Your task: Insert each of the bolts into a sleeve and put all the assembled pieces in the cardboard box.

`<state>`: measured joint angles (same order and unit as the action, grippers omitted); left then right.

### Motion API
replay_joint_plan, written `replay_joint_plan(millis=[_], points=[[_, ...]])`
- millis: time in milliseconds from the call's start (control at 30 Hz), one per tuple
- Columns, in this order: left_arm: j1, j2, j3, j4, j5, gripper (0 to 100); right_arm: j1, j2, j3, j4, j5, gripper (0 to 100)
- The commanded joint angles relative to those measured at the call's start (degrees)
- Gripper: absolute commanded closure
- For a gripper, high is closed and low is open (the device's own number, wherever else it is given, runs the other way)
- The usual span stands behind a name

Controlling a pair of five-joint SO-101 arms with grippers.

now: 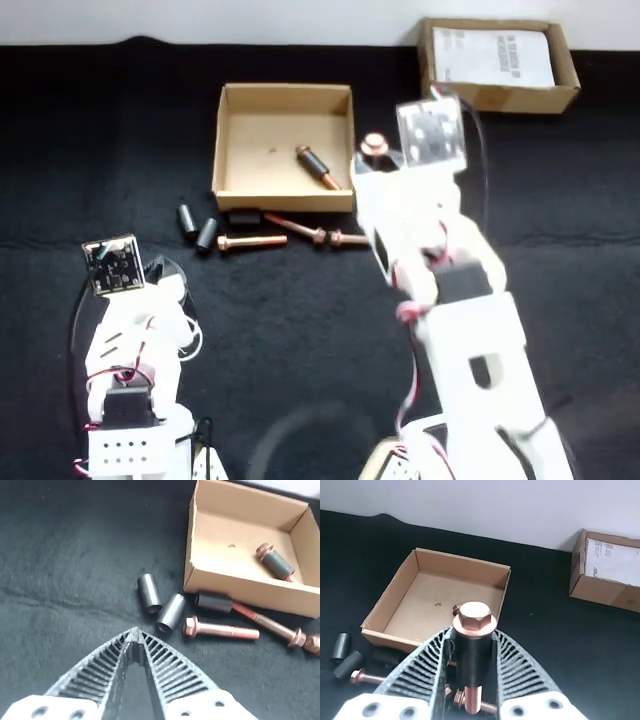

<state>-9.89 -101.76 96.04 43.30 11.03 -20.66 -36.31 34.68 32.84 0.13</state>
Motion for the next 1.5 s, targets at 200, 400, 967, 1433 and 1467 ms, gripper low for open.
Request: replay_joint_plan(millis=[200,400,967,1433,1467], points=[[-0.48,-1.89,1.01,3.43,-0.35,99,-4.09,23.78,-22.81,0.13,0.26,99.1],[-0.48,-1.89,1.1,3.43,-0.44,99,-7.08,38.37,-34.77,0.22,0.26,99.1],[-0.48,-1.89,1.1,3.34,-0.44,99,-7.25,84.88,-97.36,29.93,-6.15,99.1],[-0.48,-1.89,1.1,3.25,-0.35,99,-13.49,100.79,-103.43,33.89,3.34,98.7],[-0.48,-1.89,1.1,3.25,-0.35,99,-13.58,100.79,-103.43,33.98,3.52,98.6]])
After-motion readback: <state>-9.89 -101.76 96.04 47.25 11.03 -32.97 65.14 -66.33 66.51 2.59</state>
